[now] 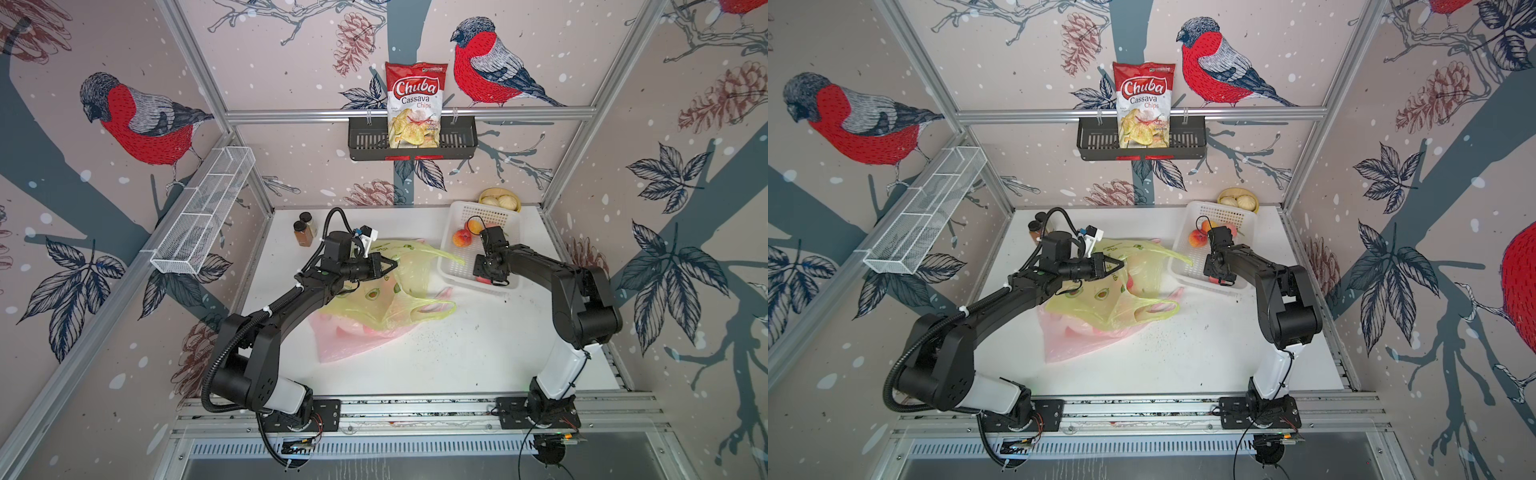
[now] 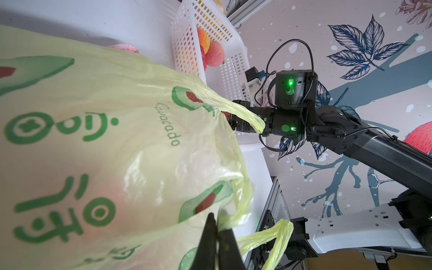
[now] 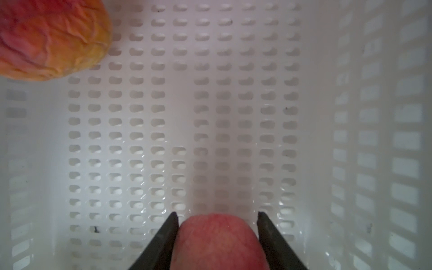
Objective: Place the peach into a plastic bag & tie a knot
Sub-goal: Pick up the peach from the basket, then place the peach in the plastic bag.
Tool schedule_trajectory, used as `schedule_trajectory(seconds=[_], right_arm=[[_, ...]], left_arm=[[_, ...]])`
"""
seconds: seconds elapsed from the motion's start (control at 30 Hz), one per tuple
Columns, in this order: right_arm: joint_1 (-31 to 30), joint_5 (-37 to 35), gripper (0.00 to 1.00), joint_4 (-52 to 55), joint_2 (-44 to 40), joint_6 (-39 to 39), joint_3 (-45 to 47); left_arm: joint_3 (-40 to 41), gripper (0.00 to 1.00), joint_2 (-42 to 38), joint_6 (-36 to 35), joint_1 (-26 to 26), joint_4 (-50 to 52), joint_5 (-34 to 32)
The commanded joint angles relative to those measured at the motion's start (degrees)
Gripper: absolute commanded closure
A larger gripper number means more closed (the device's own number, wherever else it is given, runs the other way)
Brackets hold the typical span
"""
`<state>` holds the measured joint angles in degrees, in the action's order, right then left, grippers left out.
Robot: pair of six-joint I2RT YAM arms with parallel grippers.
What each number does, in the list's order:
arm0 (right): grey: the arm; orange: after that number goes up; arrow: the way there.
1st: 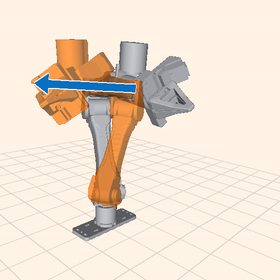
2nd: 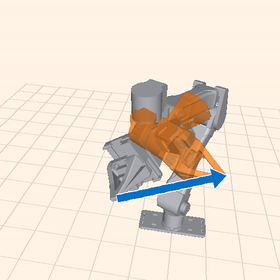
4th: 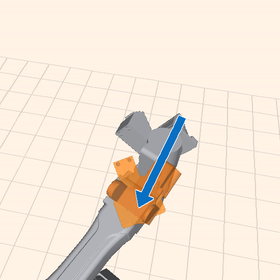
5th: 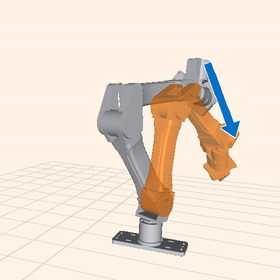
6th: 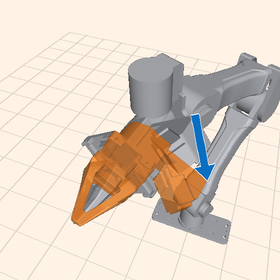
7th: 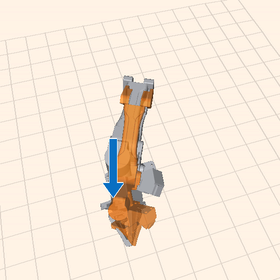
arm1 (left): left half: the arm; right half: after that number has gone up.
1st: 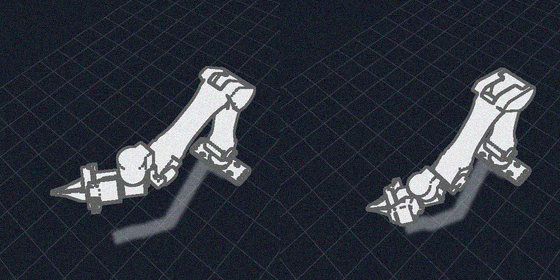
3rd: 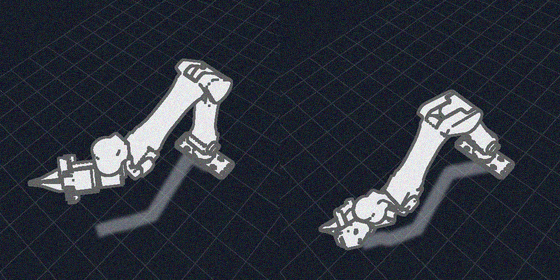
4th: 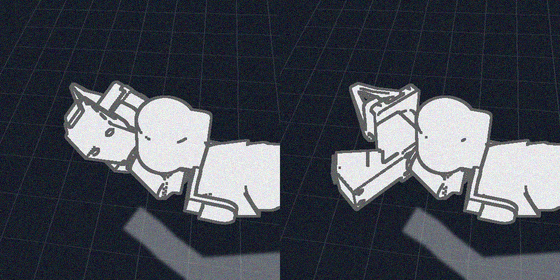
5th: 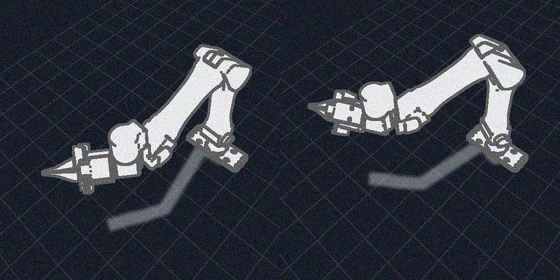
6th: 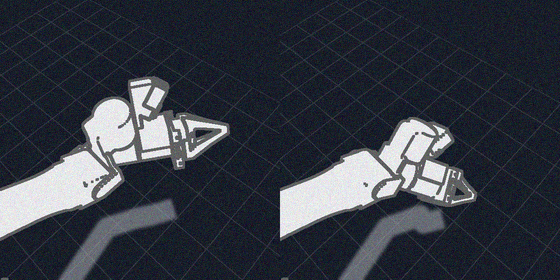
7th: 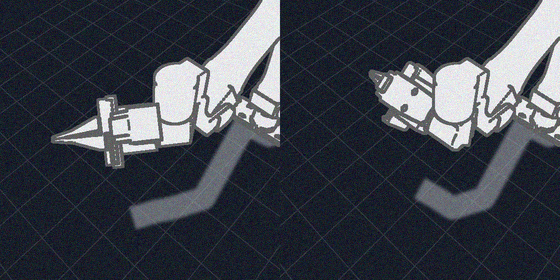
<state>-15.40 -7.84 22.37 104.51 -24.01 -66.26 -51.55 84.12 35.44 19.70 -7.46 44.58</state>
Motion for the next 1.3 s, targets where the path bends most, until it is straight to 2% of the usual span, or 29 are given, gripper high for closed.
schedule_trajectory(seconds=[0.0, 0.23, 0.37, 0.47, 0.53, 0.63, 0.9, 1.03, 1.1, 1.2, 1.27], right_arm=[[-0.72, 0.57, 0.59, -0.68, -3.47, -0.66, 0.56], [-4.01, 0.71, 0.63, 3.2, -21.28, -2.43, 3.04], [-13.1, 2.08, 0.64, 5.21, -29.66, -4.01, 3.87], [-21.25, 4.38, 0.64, 1.59, -32.0, -6.67, 5.71], [-24.61, 6.09, 0.64, -1.47, -30.46, -8.37, 5.97], [-27.35, 7.79, 0.64, -5.09, -23.74, -9.69, 3.85], [-26.0, 14.97, 0.61, -9.72, 1.26, -13.05, -13.48], [-24.4, 26.24, 0.32, -18.67, 8.37, -19.18, -16.17], [-24.48, 29.16, 0.2, -21.4, 9.96, -20.94, -16.69], [-24.45, 30.96, 0.13, -23.18, 10.56, -22.08, -16.58], [-24.25, 31.38, 0.14, -23.01, 10.43, -21.92, -16.32]], left_arm=[[0.16, 1.0, -0.27, 0.15, -0.09, -2.56, 0.25], [-0.74, 1.0, -0.18, -0.21, -0.02, -1.57, -0.01], [-1.1, 1.0, -0.53, -0.46, -0.04, -0.98, -0.41], [-1.16, 1.0, -1.05, -0.23, -0.03, -0.92, -0.63], [-1.08, 1.0, -1.47, -0.18, -0.02, -0.73, -0.79], [-0.92, 1.0, -2.34, 0.14, -0.02, -0.38, -1.07], [0.29, 1.0, -3.55, -0.29, -0.08, 0.36, -2.26], [0.32, 1.0, -1.44, -0.54, -0.54, -0.25, -2.87], [0.5, 1.0, -0.19, -0.47, -1.26, -1.11, -2.89], [0.66, 1.0, 2.14, -0.28, -2.75, -2.59, -2.26], [0.66, 1.0, 3.71, -0.2, -3.28, -3.32, -1.87]])
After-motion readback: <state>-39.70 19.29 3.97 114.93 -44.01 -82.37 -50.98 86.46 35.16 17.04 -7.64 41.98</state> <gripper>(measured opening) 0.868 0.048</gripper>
